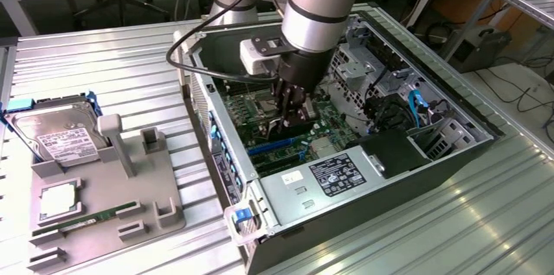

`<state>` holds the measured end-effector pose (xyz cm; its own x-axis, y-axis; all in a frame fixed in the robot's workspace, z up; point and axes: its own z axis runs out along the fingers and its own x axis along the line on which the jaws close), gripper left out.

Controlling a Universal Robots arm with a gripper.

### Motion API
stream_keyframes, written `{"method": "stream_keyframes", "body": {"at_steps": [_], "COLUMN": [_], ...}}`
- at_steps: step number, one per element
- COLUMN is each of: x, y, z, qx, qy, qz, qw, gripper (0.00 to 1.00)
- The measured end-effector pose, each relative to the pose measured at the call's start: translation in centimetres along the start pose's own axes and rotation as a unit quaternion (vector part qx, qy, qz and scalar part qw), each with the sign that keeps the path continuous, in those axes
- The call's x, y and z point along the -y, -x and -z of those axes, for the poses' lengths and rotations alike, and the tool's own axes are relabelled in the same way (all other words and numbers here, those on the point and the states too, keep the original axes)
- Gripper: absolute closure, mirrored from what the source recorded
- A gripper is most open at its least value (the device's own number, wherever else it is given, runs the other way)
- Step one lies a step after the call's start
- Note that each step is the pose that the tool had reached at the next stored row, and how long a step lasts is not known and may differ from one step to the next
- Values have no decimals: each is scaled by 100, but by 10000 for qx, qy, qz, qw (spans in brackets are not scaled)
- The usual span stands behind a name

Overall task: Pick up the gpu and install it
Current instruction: 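Insert the gpu into the slot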

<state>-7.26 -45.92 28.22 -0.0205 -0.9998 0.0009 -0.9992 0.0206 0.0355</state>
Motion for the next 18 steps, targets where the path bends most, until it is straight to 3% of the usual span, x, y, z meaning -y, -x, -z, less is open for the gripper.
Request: {"method": "stream_keyframes", "body": {"at_steps": [8,14,18], "x": [-7,-6,-7], "y": [0,1,0], "z": [-101,-143,-169], "qx": [10,93,93], "qy": [0,1,2], "qz": [6,9,9], "qw": [10000,10000,10000], "gripper": [74,74,74]}}
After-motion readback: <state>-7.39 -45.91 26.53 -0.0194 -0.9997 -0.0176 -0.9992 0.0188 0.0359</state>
